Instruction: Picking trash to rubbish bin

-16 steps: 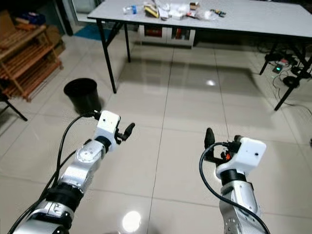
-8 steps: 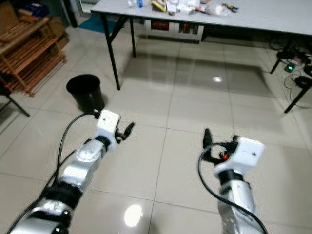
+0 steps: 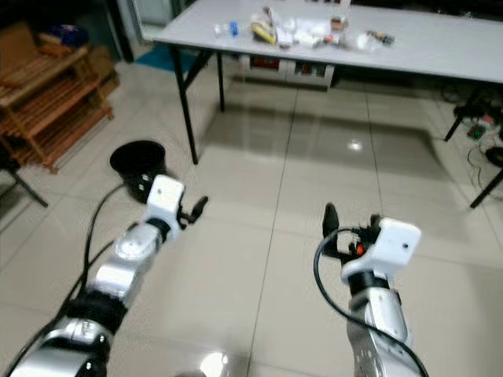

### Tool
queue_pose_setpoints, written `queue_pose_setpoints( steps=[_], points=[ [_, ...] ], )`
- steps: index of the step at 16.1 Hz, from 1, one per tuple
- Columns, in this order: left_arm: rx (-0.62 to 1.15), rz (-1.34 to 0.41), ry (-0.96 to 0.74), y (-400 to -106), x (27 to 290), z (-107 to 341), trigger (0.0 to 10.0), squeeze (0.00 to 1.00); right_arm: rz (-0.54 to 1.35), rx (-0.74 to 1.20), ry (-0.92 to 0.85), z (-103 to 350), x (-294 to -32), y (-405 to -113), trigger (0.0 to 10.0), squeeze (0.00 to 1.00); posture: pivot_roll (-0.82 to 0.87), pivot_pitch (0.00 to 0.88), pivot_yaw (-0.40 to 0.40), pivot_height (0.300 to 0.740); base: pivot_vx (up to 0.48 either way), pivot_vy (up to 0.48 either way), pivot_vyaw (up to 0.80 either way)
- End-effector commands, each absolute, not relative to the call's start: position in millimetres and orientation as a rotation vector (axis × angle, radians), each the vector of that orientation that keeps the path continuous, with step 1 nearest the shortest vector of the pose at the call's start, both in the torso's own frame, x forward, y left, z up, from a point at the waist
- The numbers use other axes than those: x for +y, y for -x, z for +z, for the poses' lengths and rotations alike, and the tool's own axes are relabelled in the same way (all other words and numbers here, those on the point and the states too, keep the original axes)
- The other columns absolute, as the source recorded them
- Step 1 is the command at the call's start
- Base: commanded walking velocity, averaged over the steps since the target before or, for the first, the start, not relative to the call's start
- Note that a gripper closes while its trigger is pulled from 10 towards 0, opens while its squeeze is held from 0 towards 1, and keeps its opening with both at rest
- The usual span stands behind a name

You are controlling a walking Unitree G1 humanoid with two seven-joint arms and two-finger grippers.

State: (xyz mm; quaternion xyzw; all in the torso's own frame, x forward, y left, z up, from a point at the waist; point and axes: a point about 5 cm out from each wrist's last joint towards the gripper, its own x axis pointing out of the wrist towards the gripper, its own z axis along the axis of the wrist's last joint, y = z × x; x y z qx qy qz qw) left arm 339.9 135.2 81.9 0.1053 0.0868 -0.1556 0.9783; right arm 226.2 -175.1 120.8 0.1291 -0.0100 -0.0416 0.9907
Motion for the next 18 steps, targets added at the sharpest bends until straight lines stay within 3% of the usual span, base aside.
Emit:
queue_pose_setpoints(
  steps=[1,7,11,14,18],
  points=[
    [0.155,-0.340,-0.213,-341.2,125.3,85.3,10.0,0.00,-0.125,-0.006,-0.247,117.5,-184.1,-223.5,10.0,0.00,0.14,0.072,-0.005,0.740,0.446,0.000,0.00],
    [0.151,-0.309,-0.210,-340.2,133.7,87.4,10.0,0.00,-0.154,0.017,-0.239,113.6,-184.7,-223.7,10.0,0.00,0.16,0.078,-0.017,0.740,0.450,0.000,0.00],
    [0.148,-0.256,-0.189,-323.2,147.7,87.7,10.0,0.00,-0.099,-0.004,-0.213,117.9,-184.1,-231.9,10.0,0.00,0.20,0.083,-0.050,0.740,0.438,0.000,0.00],
    [0.192,-0.173,-0.202,-306.4,167.6,74.2,10.0,0.00,-0.053,-0.025,-0.178,124.2,-184.1,-240.8,10.0,0.00,0.24,0.091,-0.087,0.740,0.000,0.000,0.00],
    [0.193,-0.170,-0.216,-294.6,174.1,76.4,10.0,0.00,0.012,-0.014,-0.117,122.2,-175.5,-241.9,10.0,0.00,0.26,0.108,-0.101,0.740,0.000,0.000,0.00]
  ],
)
